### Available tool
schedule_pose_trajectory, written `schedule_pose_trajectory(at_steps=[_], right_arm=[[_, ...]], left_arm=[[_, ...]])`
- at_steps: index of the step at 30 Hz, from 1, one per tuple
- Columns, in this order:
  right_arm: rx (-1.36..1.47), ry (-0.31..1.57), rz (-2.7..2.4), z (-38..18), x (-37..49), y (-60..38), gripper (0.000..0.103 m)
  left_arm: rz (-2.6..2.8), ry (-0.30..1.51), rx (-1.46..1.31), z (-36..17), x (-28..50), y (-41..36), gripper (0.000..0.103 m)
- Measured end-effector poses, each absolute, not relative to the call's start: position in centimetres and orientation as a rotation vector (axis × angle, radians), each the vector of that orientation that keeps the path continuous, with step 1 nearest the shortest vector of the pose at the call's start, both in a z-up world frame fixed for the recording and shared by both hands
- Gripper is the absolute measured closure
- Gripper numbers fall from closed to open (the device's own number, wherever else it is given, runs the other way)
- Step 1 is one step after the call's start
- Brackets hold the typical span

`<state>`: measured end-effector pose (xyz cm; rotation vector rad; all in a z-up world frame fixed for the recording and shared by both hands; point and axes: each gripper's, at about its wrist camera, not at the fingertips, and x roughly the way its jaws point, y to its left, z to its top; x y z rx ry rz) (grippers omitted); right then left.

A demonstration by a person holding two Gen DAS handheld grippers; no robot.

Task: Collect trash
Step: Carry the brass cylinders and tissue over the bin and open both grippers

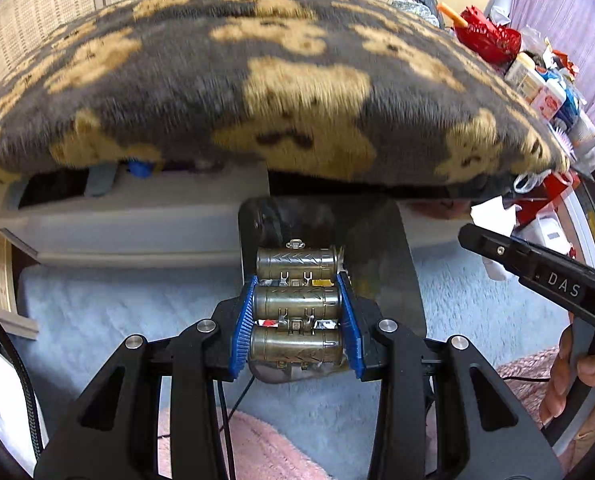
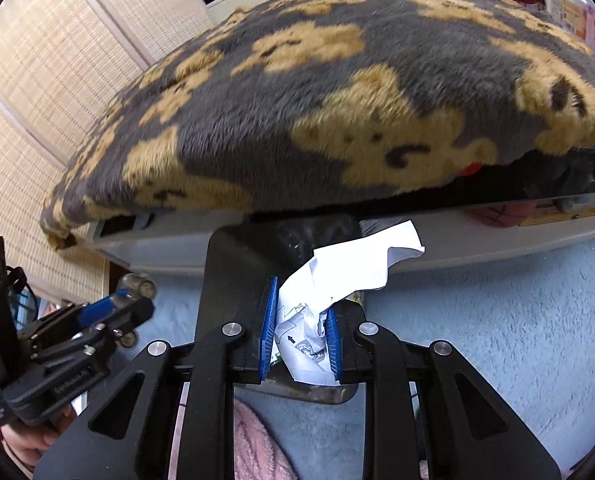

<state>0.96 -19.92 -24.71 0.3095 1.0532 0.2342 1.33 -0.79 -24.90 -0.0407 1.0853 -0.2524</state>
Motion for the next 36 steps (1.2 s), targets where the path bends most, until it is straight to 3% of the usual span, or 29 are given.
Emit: schedule_pose_trajectory(at_steps=[13, 23, 27, 34, 36], right_arm=[[0.285, 1.157, 0.309, -28.1, 2.4, -16.5, 0.078], [0.322, 1.175, 0.327, -28.8, 3.7, -15.8, 0.076], [0.332, 1.158, 0.308, -28.4, 3.9, -16.4, 0.053], [0.330, 1.120, 0.284, -27.4, 3.6, -17.3, 0.043], [0.330, 1.092, 0.264, -26.6, 3.2, -17.8, 0.030]], left_arm=[[-0.293, 1.181, -0.067, -30.1, 1.5, -1.4, 0.066], [-0.306, 1.181, -0.073, -30.3, 2.2, -1.3, 0.066], [-0.300, 1.182, -0.073, -30.1, 2.3, -1.1, 0.062], [-0.275, 1.154, -0.057, -28.5, 1.7, -0.7, 0.053], [-0.261, 1.130, -0.050, -27.4, 1.2, -0.3, 0.046]])
